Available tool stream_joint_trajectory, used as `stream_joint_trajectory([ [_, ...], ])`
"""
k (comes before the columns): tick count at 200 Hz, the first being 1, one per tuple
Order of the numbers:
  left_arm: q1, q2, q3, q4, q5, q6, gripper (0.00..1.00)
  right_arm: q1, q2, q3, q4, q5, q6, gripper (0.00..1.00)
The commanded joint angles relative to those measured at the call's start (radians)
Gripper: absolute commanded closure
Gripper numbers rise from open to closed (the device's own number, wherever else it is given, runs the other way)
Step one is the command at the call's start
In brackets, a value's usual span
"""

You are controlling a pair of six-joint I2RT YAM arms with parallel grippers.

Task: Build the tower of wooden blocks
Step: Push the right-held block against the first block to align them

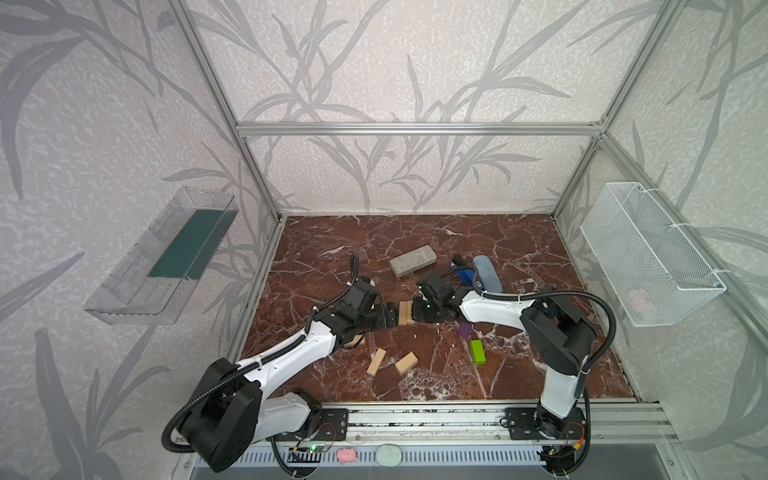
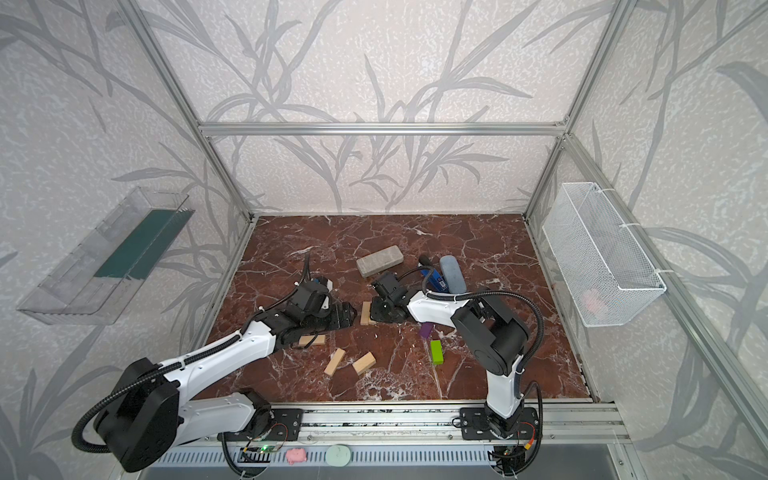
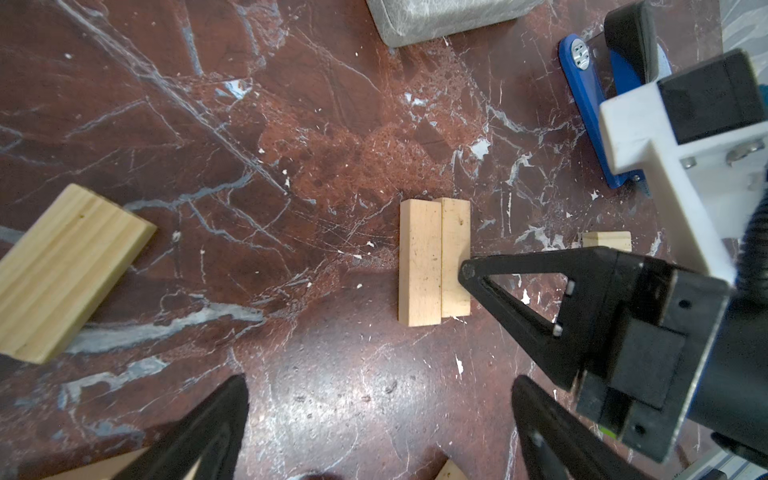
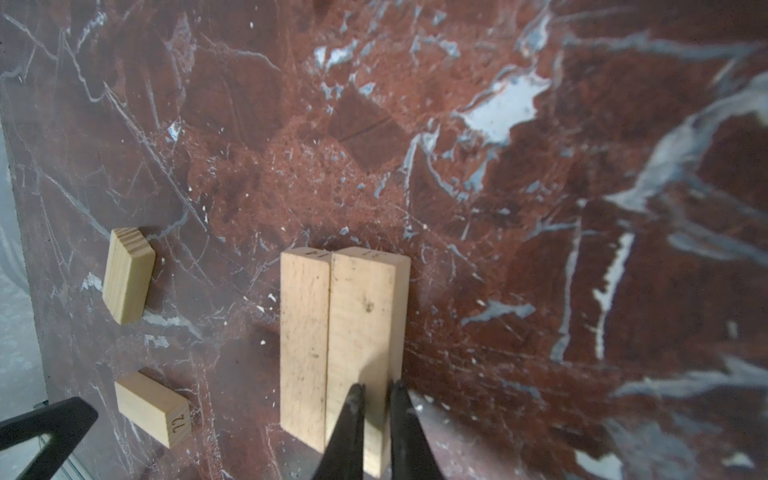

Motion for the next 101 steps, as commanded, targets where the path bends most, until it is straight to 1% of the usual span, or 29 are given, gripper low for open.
stream_joint_trajectory([
  [1,0.006,0.002,0.032,-0.001,-0.004,0.006,0.03,0.007,-0.019,-0.007,-0.044,0.017,-0.013,0.86],
  [101,0.006,0.004,0.032,-0.003,-0.004,0.004,0.04,0.015,-0.035,-0.011,-0.065,0.027,-0.043,0.86],
])
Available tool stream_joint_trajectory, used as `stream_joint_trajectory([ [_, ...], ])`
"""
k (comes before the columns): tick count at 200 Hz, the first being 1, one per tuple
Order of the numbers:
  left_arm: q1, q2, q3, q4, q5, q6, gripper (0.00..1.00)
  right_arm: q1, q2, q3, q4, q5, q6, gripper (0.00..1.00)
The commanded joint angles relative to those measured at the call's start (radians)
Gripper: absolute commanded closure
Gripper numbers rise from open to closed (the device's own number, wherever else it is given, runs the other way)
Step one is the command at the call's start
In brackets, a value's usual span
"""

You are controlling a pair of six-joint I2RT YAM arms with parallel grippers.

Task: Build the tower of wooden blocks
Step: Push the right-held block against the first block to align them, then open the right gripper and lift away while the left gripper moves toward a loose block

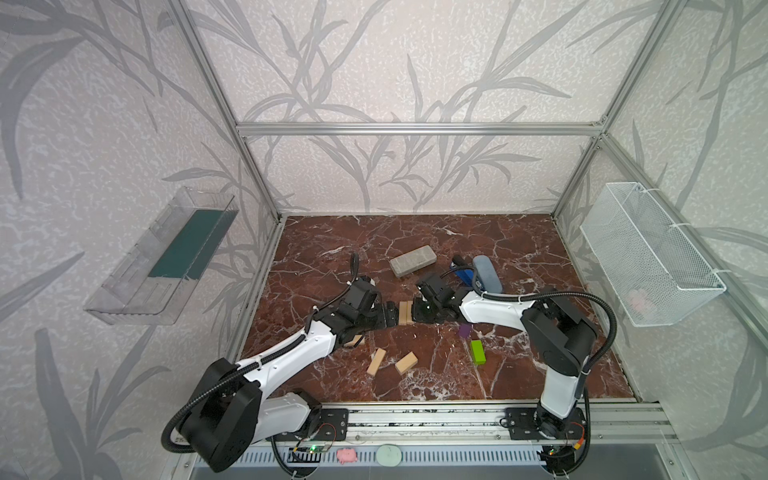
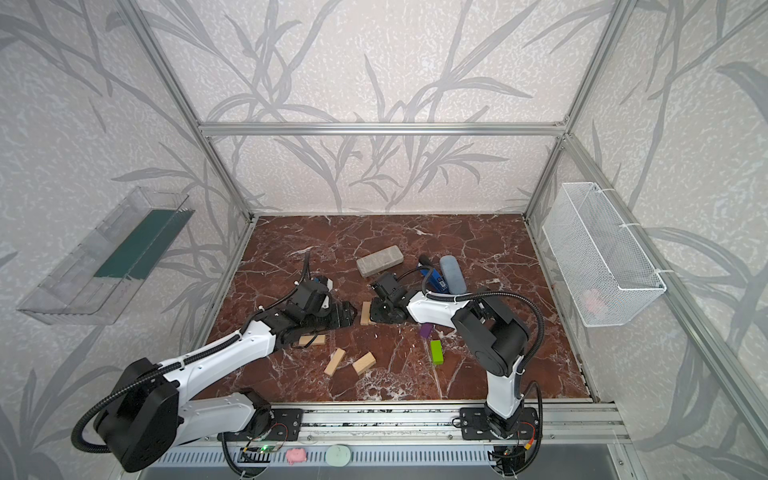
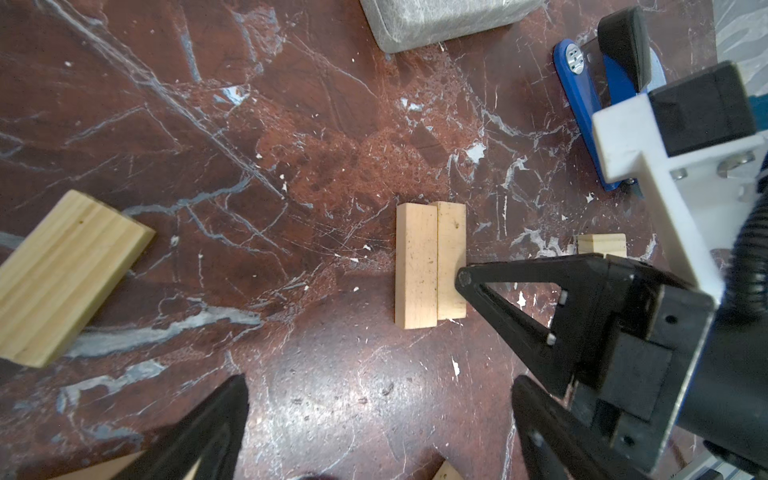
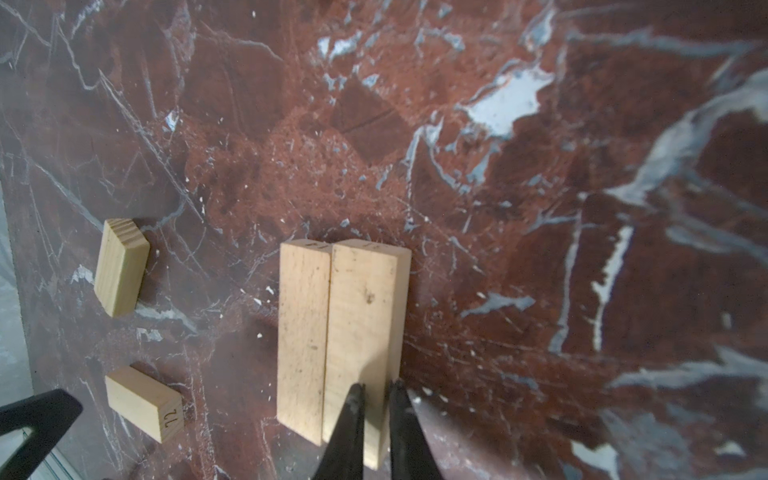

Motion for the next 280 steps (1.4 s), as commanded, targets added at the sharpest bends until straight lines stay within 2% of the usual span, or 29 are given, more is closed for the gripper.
stream_joint_trajectory([
  [1,0.006,0.004,0.026,-0.002,-0.005,0.005,0.04,0.005,-0.028,-0.01,-0.049,0.018,-0.021,0.86],
  [63,0.006,0.002,0.026,-0.004,-0.005,0.006,0.03,0.006,-0.022,-0.003,-0.035,-0.002,-0.033,0.86],
  [116,0.006,-0.012,0.037,-0.024,-0.003,0.006,0.04,0.006,-0.076,0.017,-0.073,0.021,-0.084,0.83],
  [178,0.006,-0.119,0.02,-0.129,-0.01,-0.02,0.04,0.006,-0.222,-0.026,-0.111,0.036,-0.238,0.72],
  [224,0.006,-0.207,-0.007,-0.282,-0.057,-0.089,0.06,0.006,-0.303,-0.117,-0.065,-0.071,-0.387,0.62],
  [280,0.006,-0.237,-0.049,-0.398,-0.131,-0.2,0.09,0.035,-0.364,-0.246,0.033,-0.118,-0.506,0.5],
])
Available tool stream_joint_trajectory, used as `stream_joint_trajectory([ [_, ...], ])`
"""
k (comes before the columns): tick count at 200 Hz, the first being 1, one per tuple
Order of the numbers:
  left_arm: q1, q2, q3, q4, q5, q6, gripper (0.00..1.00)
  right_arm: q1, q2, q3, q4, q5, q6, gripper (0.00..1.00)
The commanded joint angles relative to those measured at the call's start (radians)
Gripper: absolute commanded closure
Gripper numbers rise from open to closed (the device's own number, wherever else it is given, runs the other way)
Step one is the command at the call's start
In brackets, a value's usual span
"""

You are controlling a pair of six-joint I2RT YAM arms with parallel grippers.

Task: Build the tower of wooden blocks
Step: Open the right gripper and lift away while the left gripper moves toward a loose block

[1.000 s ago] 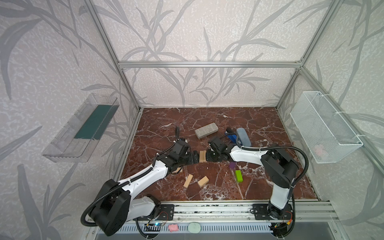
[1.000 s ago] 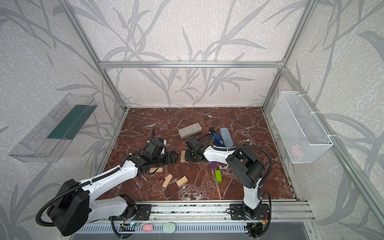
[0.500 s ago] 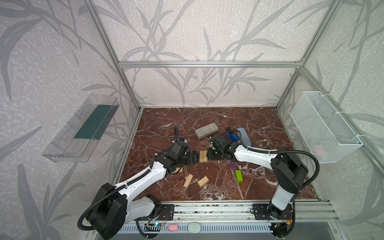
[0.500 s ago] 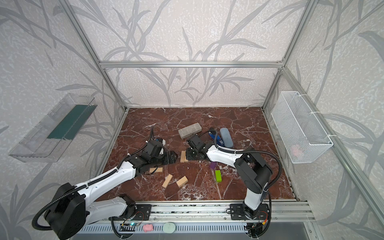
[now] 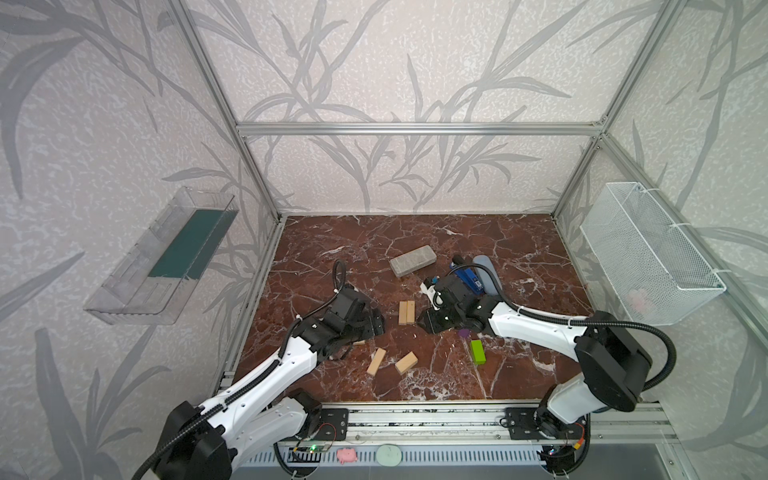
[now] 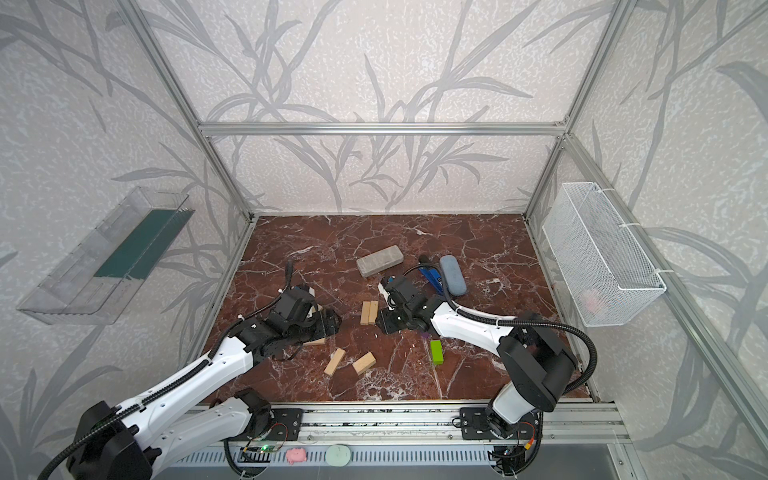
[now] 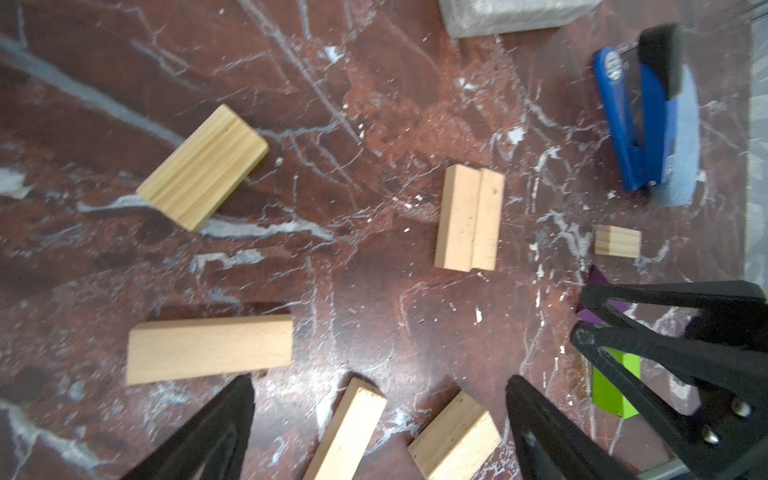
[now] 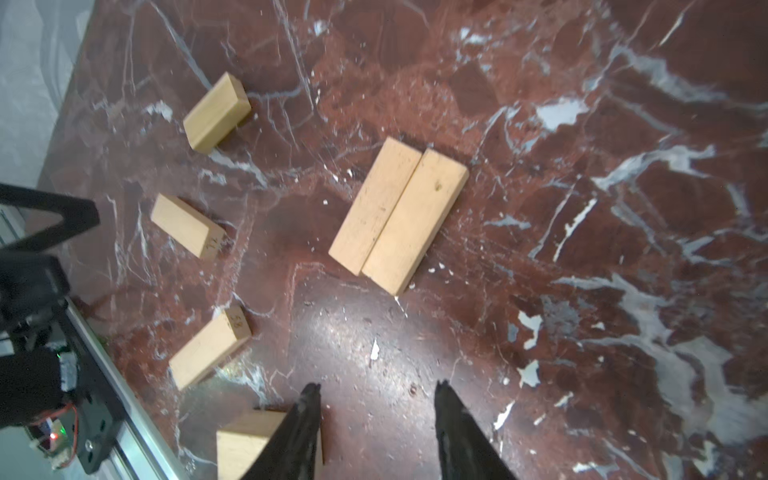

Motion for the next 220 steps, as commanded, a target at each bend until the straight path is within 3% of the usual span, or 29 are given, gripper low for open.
stream_joint_trajectory([
  [1,0.006,-0.009,-0.03,-0.1,-0.065,-0.082,0.09,0.026,-0.057,-0.042,0.069,-0.034,-0.087,0.49],
  [46,0.004,0.022,-0.057,-0.108,-0.081,-0.187,0.1,0.047,-0.072,-0.112,0.158,-0.025,-0.182,0.4],
  [104,0.004,0.093,-0.092,-0.048,-0.098,-0.306,0.1,0.046,-0.078,-0.138,0.2,-0.008,-0.214,0.3],
  [165,0.004,0.175,-0.095,0.031,-0.125,-0.329,0.11,0.047,-0.113,-0.179,0.261,0.037,-0.183,0.26],
  [220,0.006,0.256,-0.057,0.049,-0.185,-0.3,0.19,0.047,-0.124,-0.19,0.271,0.065,-0.176,0.26],
])
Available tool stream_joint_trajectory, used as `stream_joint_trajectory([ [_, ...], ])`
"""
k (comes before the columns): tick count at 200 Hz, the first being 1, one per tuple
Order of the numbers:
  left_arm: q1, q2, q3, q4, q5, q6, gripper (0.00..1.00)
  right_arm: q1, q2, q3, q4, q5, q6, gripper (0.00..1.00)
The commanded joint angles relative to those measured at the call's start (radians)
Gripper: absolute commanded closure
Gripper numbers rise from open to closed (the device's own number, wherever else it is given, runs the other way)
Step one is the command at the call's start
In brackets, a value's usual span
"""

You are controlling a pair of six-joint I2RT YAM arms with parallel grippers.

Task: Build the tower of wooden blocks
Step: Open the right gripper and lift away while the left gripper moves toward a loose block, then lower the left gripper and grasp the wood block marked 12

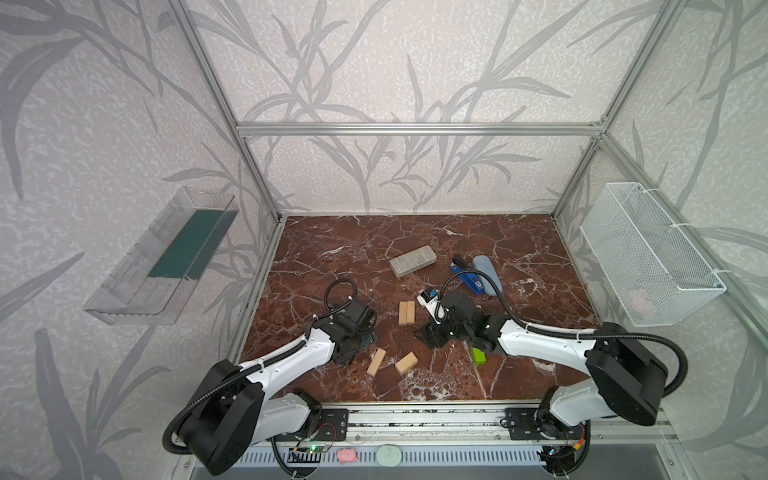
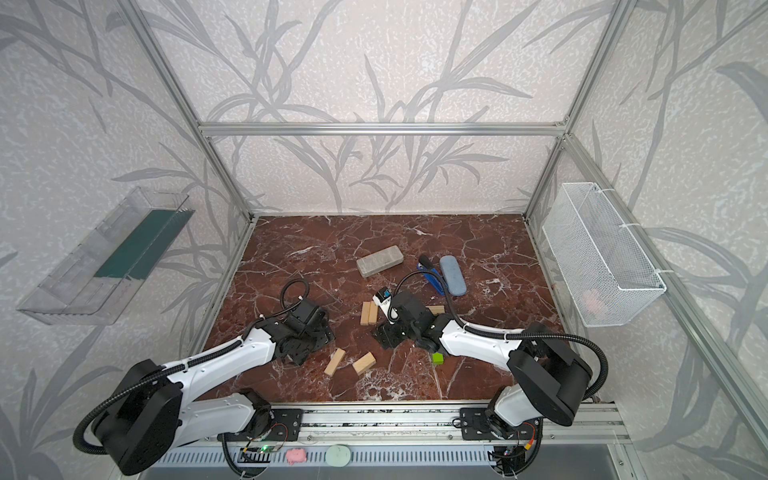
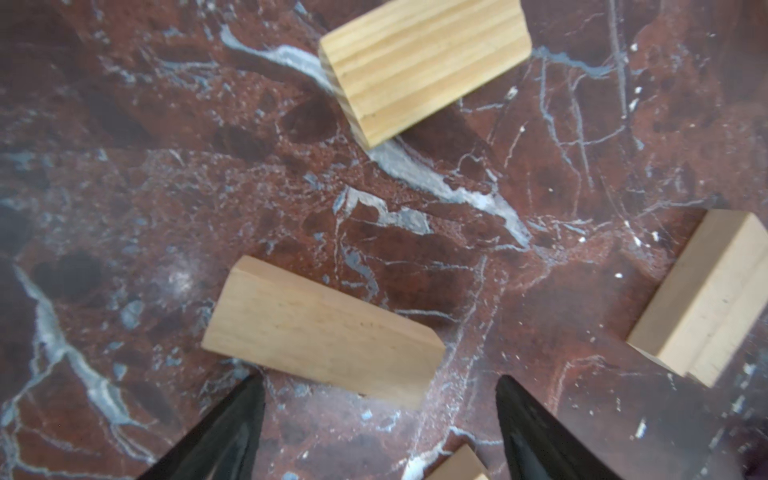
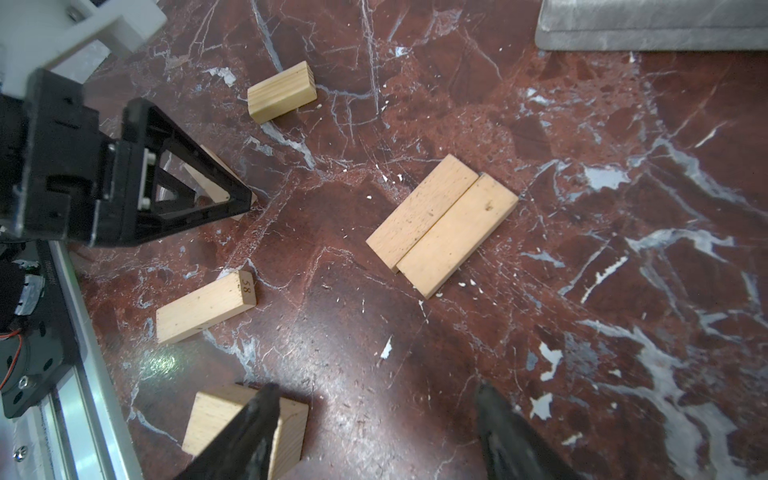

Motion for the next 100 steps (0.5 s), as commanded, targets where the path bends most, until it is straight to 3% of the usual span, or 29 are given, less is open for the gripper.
stream_joint_trajectory([
  [1,0.006,0.032,0.024,0.008,-0.064,0.006,0.19,0.004,-0.033,-0.02,0.027,0.03,0.011,0.26],
  [100,0.004,0.235,0.19,-0.041,-0.063,0.134,0.38,-0.034,-0.029,-0.049,0.097,-0.026,0.057,0.22],
])
